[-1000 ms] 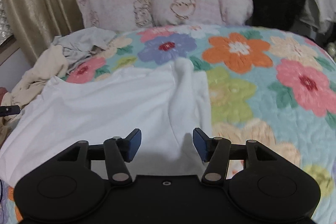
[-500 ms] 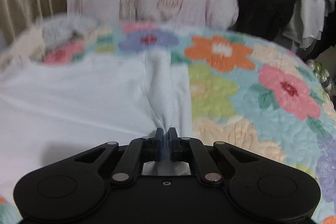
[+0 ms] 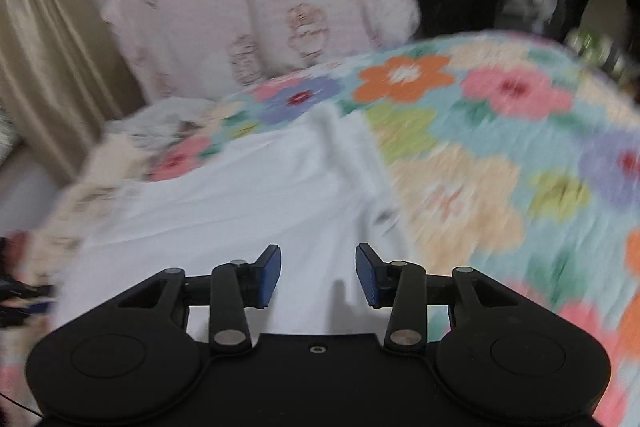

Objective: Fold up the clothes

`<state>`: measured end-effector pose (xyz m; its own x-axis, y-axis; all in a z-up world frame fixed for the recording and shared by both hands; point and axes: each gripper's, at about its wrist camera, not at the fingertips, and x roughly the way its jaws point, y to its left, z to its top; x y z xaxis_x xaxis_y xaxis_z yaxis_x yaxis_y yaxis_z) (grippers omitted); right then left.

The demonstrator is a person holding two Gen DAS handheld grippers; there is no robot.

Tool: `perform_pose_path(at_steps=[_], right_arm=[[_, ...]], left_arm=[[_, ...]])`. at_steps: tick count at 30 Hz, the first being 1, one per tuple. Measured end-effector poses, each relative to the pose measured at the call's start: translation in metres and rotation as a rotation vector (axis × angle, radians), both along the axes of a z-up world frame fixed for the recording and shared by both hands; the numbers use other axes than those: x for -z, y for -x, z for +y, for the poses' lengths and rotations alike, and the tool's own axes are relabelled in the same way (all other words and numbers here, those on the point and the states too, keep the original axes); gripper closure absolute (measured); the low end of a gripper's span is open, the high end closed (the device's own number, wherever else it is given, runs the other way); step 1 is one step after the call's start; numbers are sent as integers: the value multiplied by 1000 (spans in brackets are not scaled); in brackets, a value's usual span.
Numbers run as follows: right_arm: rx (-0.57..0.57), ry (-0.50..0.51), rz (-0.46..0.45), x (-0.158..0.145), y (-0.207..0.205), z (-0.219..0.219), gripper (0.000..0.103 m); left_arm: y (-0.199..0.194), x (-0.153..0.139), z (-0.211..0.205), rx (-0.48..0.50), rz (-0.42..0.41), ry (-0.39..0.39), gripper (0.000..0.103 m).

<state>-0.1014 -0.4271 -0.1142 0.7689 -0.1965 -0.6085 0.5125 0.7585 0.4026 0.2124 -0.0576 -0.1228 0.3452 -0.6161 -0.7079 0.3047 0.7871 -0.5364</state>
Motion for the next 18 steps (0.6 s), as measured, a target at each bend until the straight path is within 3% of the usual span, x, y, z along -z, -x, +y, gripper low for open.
perform_pose_path(at_steps=[5, 7, 10, 15, 18], right_arm=[[-31, -129, 28, 32, 16, 18, 47], [-4, -168, 42, 46, 17, 19, 47], [42, -249, 0, 63, 21, 18, 46], [164, -334, -104, 85, 21, 13, 41], [243, -335, -174, 95, 11, -2, 41]], left_arm=[[47, 5, 10, 6, 102, 91, 61], [62, 20, 12, -15, 198, 182, 50], [73, 50, 10, -82, 305, 325, 48], [80, 79, -18, -182, 226, 310, 45], [70, 78, -30, -237, 71, 289, 48]])
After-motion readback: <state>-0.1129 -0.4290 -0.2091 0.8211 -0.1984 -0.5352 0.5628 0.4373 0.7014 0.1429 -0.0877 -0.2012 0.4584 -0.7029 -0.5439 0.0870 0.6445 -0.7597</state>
